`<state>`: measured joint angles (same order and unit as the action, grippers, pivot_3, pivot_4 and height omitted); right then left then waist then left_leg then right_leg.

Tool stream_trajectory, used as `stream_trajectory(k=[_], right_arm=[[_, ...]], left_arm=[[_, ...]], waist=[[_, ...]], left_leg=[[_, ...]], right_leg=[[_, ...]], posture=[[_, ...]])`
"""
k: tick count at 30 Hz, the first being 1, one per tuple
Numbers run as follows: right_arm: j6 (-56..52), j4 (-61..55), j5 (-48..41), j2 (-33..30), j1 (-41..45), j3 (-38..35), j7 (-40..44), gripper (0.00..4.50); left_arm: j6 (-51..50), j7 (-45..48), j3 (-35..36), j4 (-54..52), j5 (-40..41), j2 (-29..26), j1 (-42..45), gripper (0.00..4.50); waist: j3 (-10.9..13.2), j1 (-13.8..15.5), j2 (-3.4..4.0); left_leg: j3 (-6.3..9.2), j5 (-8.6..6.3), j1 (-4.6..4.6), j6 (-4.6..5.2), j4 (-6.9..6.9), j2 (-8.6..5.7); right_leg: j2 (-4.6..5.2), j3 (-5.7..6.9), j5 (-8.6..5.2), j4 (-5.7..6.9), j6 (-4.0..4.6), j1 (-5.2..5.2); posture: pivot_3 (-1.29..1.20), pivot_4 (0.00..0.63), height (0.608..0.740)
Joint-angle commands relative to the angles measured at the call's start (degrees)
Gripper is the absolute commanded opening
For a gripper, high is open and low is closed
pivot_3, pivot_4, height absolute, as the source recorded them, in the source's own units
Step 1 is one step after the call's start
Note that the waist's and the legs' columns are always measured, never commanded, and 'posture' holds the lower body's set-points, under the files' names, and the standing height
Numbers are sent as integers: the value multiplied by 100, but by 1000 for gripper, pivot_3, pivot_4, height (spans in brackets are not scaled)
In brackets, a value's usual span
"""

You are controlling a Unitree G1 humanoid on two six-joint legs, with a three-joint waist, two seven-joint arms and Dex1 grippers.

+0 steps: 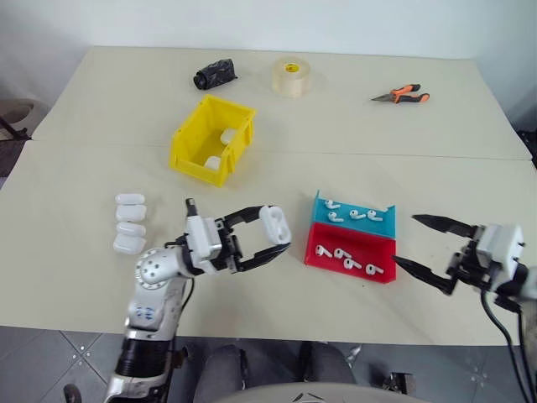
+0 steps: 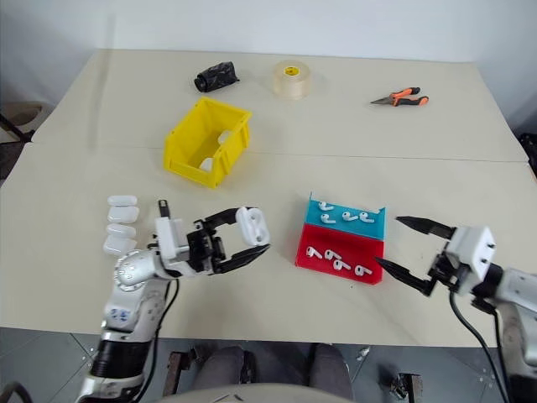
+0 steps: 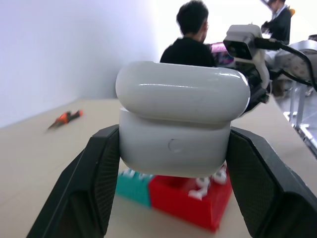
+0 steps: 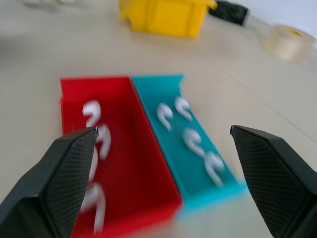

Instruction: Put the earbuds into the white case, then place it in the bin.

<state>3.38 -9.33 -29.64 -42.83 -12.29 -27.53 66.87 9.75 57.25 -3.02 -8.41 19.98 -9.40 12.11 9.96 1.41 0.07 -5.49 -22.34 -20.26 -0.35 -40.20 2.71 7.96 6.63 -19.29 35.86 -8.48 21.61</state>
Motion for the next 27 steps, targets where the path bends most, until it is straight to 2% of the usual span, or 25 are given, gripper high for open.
stream_trajectory(k=[1,4,7,10,12,16,19,22,27], right_arm=[[-306,-729,-61,-242,-633,-580,-97,4500],[-1067,-1380,-103,-497,-998,-696,-426,4500],[-2089,-1968,55,-991,-973,-458,-853,4500],[-3700,-2516,81,-2042,-547,107,-1228,4500],[-4505,-2710,-233,-2535,-123,444,-1287,4500],[-5116,-2756,-191,-3093,635,1228,-1308,4500],[-5263,-2639,98,-3304,1432,2110,-1301,4500],[-5473,-2567,419,-3181,2325,2952,-1389,4500],[-5714,-2560,878,-2988,3186,3907,-1357,4500]], left_arm=[[437,122,-300,159,112,150,131,2809],[373,334,-493,344,268,122,286,2809],[83,598,-606,394,529,11,382,2809],[-253,706,-650,426,657,-163,397,2809],[-364,758,-707,408,661,-239,405,2809],[-415,611,-746,390,546,-265,423,2809],[-359,538,-786,362,445,-279,402,2809],[-337,500,-854,274,414,-274,332,2809],[-343,390,-964,183,400,-253,290,2809]], waist=[[-1,-19,2],[-3,-14,6],[-4,-6,7],[-5,-4,9],[-5,-4,9],[-2,43,3],[-1,11,1],[-1,-13,2],[-1,-5,2]], left_leg=[[-2,0,1,0,0,0],[-3,0,6,0,0,0],[-1,0,7,0,-6,1],[9,0,6,1,-9,2],[19,0,4,0,-13,3],[32,-2,-11,3,-21,-1],[34,-5,-19,9,-27,-4],[33,-4,-20,8,-28,-1],[35,-4,-27,8,-34,-1]], right_leg=[[0,-2,0,-1,0,0],[-2,-8,0,-1,0,-2],[-2,-10,0,-1,0,-4],[-3,-10,0,0,0,-5],[-3,-8,0,2,0,-6],[-2,4,0,-6,0,-9],[0,6,0,-14,0,-10],[-1,8,0,-18,0,-7],[0,13,0,-14,0,-6]], posture=[[0,150,740],[0,150,740],[0,150,740],[0,150,740],[0,150,740],[0,150,740],[0,150,740],[0,150,740],[0,150,740]])
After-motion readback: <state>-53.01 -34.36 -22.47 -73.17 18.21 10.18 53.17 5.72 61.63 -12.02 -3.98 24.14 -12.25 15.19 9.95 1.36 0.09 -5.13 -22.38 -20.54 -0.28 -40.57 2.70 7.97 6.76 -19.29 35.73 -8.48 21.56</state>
